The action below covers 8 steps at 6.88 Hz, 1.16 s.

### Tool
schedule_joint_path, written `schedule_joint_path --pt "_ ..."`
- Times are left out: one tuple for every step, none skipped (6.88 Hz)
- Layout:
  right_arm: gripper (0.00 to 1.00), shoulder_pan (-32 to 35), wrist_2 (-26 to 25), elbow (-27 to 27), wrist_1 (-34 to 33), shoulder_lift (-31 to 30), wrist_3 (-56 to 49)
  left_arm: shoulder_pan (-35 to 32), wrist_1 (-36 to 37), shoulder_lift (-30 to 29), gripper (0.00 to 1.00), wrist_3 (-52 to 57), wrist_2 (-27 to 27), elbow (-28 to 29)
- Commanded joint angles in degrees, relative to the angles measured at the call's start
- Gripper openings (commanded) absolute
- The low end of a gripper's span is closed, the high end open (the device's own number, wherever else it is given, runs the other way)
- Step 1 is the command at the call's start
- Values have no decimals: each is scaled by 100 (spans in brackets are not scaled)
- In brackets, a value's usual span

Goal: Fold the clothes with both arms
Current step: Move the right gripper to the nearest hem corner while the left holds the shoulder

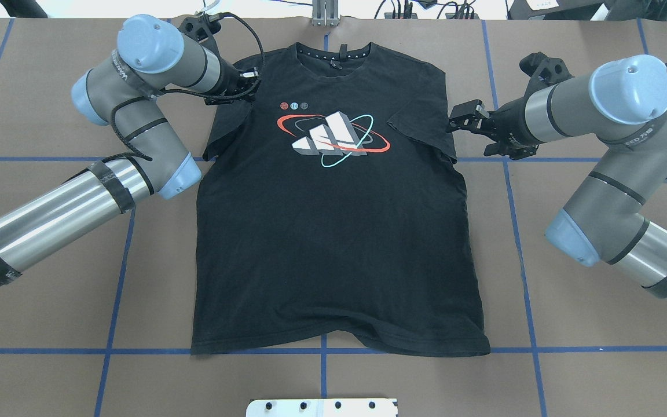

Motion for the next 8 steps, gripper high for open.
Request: schedule_joint_path --pt "100 -73 -18 -10 6 12 21 41 0 -29 74 -27 84 -25" --pt "100 -169 -183 86 6 21 213 41 26 -11 80 -80 67 -199" --pt "100 -370 -376 261 -3 13 867 41 87 111 80 -185 32 -592" --pt "100 -668 -570 541 -64 -83 1353 84 88 451 80 -316 -47 -1127" --pt "100 -854 -580 692 -65 -302 1958 85 88 951 80 -352 -213 -1768" --pt "100 -1064 -598 1250 -56 -974 2094 93 79 1217 80 -370 -232 -2166" --pt "100 -1293 -615 1604 -38 -1555 2191 93 70 1333 80 -457 -232 -2352" --pt "100 -1556 -746 1651 -30 -1709 2462 93 70 1516 80 -502 -302 -2589"
